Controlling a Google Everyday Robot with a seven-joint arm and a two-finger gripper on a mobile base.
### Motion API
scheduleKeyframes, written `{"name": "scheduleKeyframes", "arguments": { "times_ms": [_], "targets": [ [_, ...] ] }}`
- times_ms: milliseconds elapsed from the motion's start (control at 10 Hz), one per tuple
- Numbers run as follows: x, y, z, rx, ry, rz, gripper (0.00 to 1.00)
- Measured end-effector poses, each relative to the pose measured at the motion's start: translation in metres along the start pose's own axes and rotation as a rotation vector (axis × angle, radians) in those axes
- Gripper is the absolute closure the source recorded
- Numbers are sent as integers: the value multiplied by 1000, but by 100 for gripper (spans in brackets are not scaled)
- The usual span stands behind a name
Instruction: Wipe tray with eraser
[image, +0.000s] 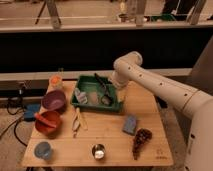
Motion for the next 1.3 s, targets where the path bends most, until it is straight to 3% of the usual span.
{"name": "scheduleKeyframes", "arguments": {
  "times_ms": [300, 600, 800, 900, 1300],
  "targets": [
    [-1, -31, 11, 50, 89, -176, 20],
    [-15, -50, 27, 71, 149, -465, 20],
    [-25, -55, 32, 64, 141, -615, 20],
    [-28, -55, 35, 48, 125, -727, 20],
    [-46, -60, 48, -38, 56, -930, 20]
  ]
}}
